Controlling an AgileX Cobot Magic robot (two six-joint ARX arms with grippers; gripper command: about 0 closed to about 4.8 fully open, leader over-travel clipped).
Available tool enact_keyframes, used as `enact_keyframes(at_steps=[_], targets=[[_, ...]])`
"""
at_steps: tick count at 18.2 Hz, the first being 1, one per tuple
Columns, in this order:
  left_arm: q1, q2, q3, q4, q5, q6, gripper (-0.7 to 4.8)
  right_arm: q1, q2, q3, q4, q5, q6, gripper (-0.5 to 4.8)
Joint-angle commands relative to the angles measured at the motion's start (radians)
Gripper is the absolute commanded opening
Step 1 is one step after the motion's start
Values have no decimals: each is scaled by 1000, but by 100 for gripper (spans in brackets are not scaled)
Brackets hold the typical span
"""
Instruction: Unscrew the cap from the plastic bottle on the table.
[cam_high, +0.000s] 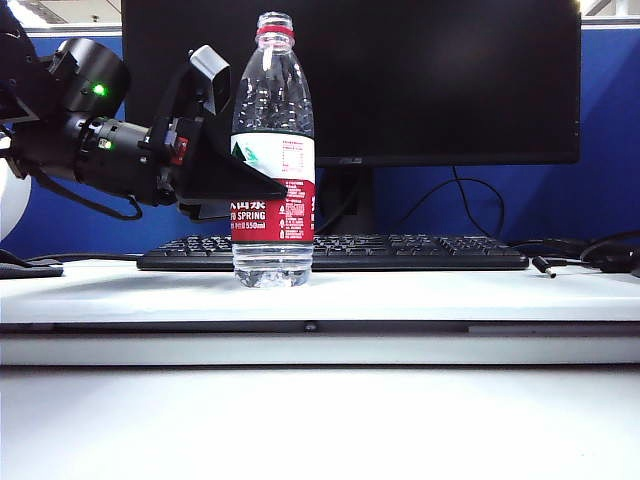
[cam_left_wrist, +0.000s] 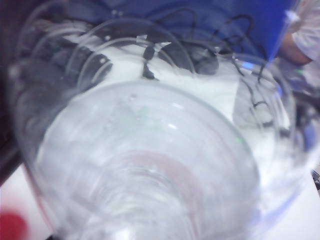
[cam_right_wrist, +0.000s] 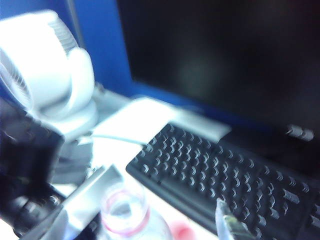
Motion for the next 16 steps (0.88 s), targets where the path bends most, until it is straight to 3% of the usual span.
enact_keyframes(at_steps=[1,6,9,11,12,14,15,16], targets=[[2,8,-5,-29,-29,-4,268,91,11,2,28,244,23,398],[2,8,-5,-25,-30,-3,268,117,10,2,31,262,23,398],[1,8,-5,-25,-30,-3,268,117,6,2,26,376,13,389],[2,8,-5,-25,-30,-3,268,117,-12,2,18,427,-34,171],[2,8,-5,-25,-30,-3,268,117,-29,2,11,441,-81,-19],[2,8,-5,-25,-34,-4,268,115,-78,2,-70,437,-143,-4],[2,8,-5,-24,-34,-4,268,114,-124,2,-172,382,-143,-4],[2,8,-5,-24,-34,-4,268,113,-196,2,-320,263,-142,-4]])
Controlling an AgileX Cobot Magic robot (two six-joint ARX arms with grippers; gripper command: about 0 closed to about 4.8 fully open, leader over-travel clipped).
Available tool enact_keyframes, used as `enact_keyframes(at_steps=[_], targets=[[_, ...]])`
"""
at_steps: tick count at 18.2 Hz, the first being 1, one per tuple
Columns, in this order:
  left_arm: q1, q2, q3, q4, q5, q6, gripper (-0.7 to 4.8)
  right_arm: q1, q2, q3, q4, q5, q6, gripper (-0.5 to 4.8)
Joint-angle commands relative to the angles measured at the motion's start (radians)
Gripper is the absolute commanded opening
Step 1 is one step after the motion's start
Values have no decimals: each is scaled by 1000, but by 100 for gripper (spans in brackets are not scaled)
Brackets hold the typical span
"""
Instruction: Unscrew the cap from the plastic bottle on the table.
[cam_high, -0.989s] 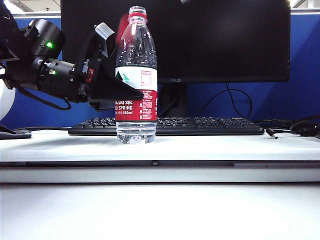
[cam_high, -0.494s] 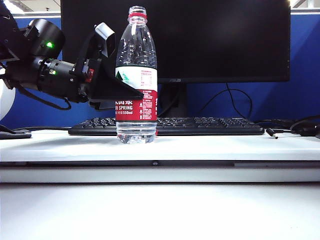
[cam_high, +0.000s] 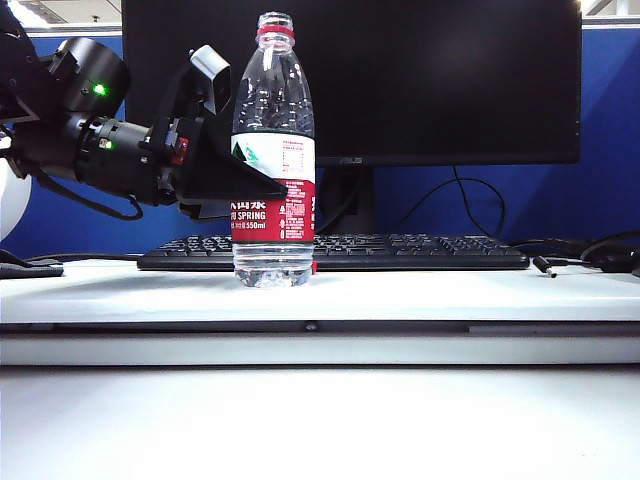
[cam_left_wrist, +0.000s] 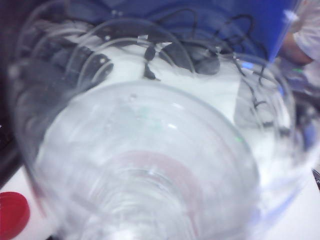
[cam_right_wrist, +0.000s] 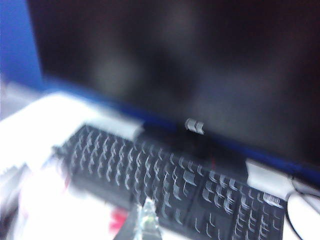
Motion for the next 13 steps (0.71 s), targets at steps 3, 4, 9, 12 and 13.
enact_keyframes(at_steps=[3,4,9,12,13], targets=[[2,8,-5,-29,-31,-3,268,-1,-349,5,-536,-510,69,-4],[2,8,-5,-28,-38,-3,268,0,-456,5,-590,-609,101,-4],[2,8,-5,-23,-51,-3,268,0,-852,2,-801,-559,204,-4],[2,8,-5,-24,-51,-3,268,-3,-1083,-121,-876,-539,327,-4],[2,8,-5,-24,-51,-3,268,-14,-1129,-175,-871,-550,331,-4]])
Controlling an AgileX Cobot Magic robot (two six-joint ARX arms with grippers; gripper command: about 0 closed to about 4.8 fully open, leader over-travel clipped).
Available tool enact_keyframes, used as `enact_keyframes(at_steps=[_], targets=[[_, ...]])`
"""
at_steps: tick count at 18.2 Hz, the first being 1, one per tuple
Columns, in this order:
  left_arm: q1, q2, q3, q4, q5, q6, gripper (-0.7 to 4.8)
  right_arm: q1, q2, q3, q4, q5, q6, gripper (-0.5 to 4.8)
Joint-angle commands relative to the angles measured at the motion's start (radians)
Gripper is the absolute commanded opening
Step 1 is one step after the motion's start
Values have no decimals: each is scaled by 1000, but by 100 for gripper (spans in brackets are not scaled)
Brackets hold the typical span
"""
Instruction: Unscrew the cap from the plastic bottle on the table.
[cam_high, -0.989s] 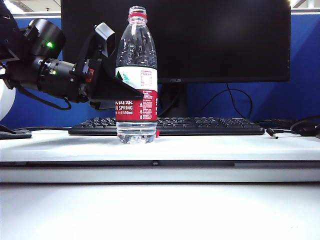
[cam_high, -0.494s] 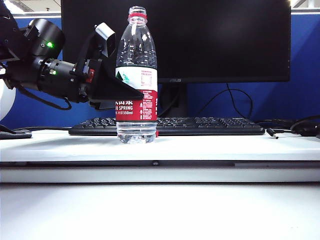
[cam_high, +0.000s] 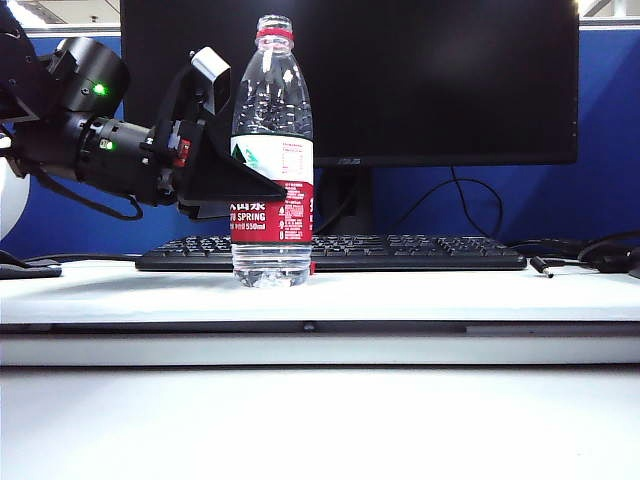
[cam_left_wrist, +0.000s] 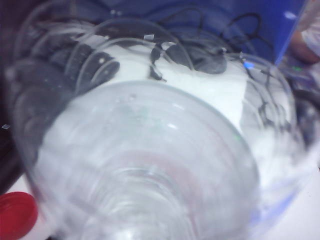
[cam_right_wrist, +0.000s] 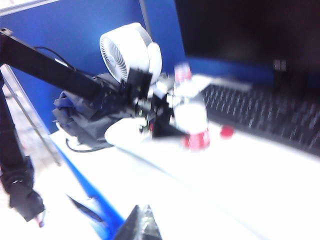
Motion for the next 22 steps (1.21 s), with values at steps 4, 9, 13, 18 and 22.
enact_keyframes(at_steps=[4,9,13,18,22], targets=[[1,8,-5,-32,-35,-3,268,-47,-132,-292,80,-29,17,-4],[1,8,-5,-32,-73,-3,268,-47,-125,-650,657,-51,-234,-4],[1,8,-5,-31,-73,-3,268,-48,-125,-896,1067,-26,-332,-4],[1,8,-5,-31,-73,-2,268,-47,-125,-973,1062,-28,-331,-4],[1,8,-5,-31,-73,1,268,-47,-125,-973,1055,-28,-331,-4]])
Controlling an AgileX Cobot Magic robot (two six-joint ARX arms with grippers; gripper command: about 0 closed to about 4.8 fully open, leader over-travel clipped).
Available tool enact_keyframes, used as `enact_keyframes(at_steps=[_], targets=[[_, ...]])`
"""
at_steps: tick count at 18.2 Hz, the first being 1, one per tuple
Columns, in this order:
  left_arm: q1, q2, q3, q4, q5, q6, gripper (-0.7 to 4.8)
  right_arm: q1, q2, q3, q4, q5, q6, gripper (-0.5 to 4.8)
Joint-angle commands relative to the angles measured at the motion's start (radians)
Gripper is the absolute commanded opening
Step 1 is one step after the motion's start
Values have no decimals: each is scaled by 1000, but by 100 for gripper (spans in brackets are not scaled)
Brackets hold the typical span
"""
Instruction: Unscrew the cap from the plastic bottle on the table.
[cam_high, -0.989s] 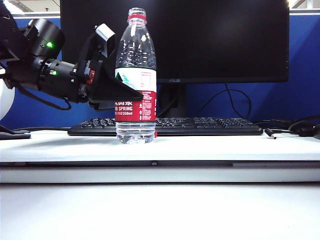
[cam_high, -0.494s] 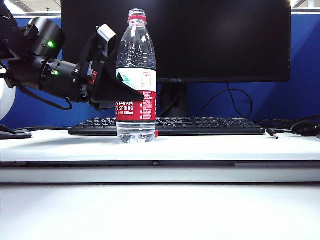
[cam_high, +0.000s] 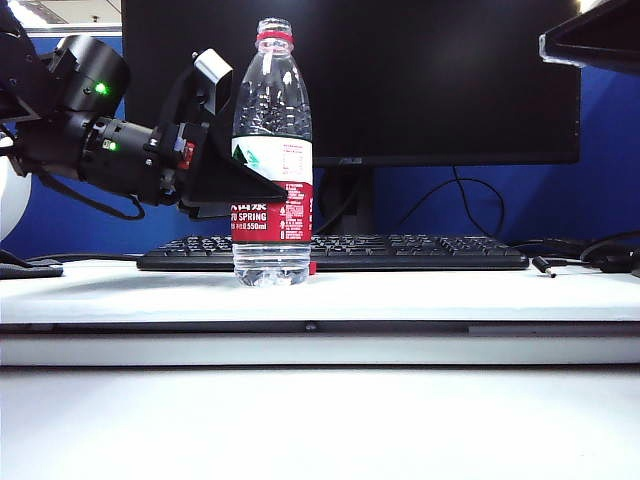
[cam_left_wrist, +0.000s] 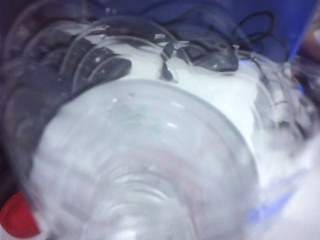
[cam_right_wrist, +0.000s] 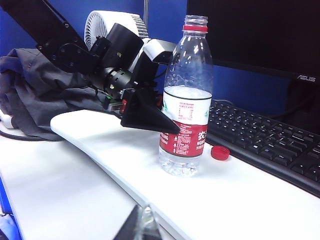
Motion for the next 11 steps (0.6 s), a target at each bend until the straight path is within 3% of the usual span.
enact_keyframes(at_steps=[1,11], targets=[[2,8,-5,-42,-37,2,268,0,0,2,14,-1,-4,-4],[2,8,-5,-27,-15,12,295,0,0,2,16,-1,0,-4]])
